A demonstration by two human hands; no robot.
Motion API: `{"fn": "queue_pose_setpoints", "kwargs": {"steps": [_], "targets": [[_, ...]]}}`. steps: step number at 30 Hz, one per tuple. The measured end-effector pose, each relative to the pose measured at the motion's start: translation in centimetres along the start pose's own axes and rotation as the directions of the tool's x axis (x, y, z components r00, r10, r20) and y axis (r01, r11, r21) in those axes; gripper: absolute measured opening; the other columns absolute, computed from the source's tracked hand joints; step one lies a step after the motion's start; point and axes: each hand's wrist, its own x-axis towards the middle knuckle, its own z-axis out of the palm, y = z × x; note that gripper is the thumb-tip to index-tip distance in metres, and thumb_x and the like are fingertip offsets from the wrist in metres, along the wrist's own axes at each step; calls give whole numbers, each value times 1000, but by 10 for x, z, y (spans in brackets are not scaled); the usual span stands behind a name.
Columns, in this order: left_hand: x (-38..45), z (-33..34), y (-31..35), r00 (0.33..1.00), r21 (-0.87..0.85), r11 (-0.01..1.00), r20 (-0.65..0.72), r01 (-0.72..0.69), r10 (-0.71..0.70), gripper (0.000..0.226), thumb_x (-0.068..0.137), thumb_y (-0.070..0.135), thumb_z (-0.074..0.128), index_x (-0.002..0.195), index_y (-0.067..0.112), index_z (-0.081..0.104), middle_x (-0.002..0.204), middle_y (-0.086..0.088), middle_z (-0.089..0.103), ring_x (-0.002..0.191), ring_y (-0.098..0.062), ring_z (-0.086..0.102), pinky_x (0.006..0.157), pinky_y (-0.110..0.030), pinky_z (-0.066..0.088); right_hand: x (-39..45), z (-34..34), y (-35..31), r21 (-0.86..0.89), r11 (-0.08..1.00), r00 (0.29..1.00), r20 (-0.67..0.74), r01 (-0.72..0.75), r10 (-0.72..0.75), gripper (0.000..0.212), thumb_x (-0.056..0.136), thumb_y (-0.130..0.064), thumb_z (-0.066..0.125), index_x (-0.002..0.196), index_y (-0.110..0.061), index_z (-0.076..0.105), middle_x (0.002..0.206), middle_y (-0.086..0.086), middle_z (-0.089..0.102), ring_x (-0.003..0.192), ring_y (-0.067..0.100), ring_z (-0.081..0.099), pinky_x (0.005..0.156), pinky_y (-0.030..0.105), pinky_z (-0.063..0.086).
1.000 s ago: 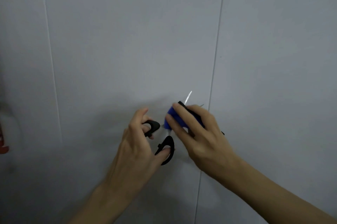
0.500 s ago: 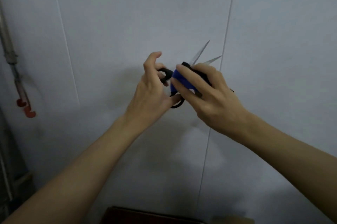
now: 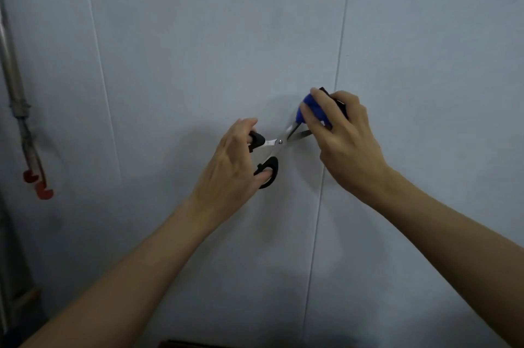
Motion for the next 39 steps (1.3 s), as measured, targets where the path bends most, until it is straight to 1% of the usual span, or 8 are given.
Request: {"fn": "queue_pose_setpoints", "kwargs": {"steps": [4,7,10,16,21,26,31,39], "targets": [[-2,-1,-2,1000,2,1000,18,22,-22,81,70,2,79,129,19,27,115,-22,56,104,-14,50,97,-3,27,-2,-3,-3,33,999,999,-33,-15,16,49,93,8,22,125,5,58,135,25,52,114,39,41,87,51,47],[1,-1,2,999,2,999,16,38,-38,84,68,3,80,129,20,25,117,-22,56,106,-21,56,94,-13,34,-8,-11,-26,88,989,983,-156,116,-101,31,101,2,39,117,6,65,128,24,59,113,38,49,88,46,49],[4,-3,8,1000,32,999,10,14,-15,84,67,6,80,129,19,25,117,-24,57,105,-32,62,92,-21,39,-20,-11,-45,91,963,961,-139,254,-241,25,97,-4,56,119,5,64,128,22,61,115,38,52,89,44,50],[3,-8,17,998,73,996,22,58,-60,83,65,9,83,125,23,28,115,-18,57,100,-27,60,86,-19,41,-20,-6,-36,93,975,976,-103,202,-192,31,96,1,48,124,4,62,132,23,57,113,40,57,90,45,49],[2,-8,22,994,74,992,12,106,-107,78,69,12,83,122,26,28,117,-18,56,100,-27,61,80,-27,48,-16,-5,-32,81,981,981,-99,177,-168,35,96,3,42,126,3,60,133,24,56,111,41,55,90,45,47],[-2,-11,22,986,47,985,23,163,-164,78,70,13,81,122,29,26,118,-14,56,103,-24,60,81,-27,45,-12,-5,-25,28,993,992,-62,115,-113,41,92,7,35,124,4,60,133,25,55,115,38,43,93,43,38],[-7,-11,22,973,48,974,56,223,-226,74,73,13,79,132,6,34,119,-10,55,105,-21,58,82,-24,43,-11,-1,-13,-12,998,998,-1,58,-58,51,95,4,17,127,5,57,135,25,53,112,40,44,87,44,40],[-13,-10,22,958,21,962,96,271,-272,72,75,16,78,132,7,36,113,3,46,102,-10,52,82,-20,40,-12,7,-1,-15,996,996,13,-93,93,56,91,7,12,128,5,55,135,25,52,109,39,42,82,49,46]]}}
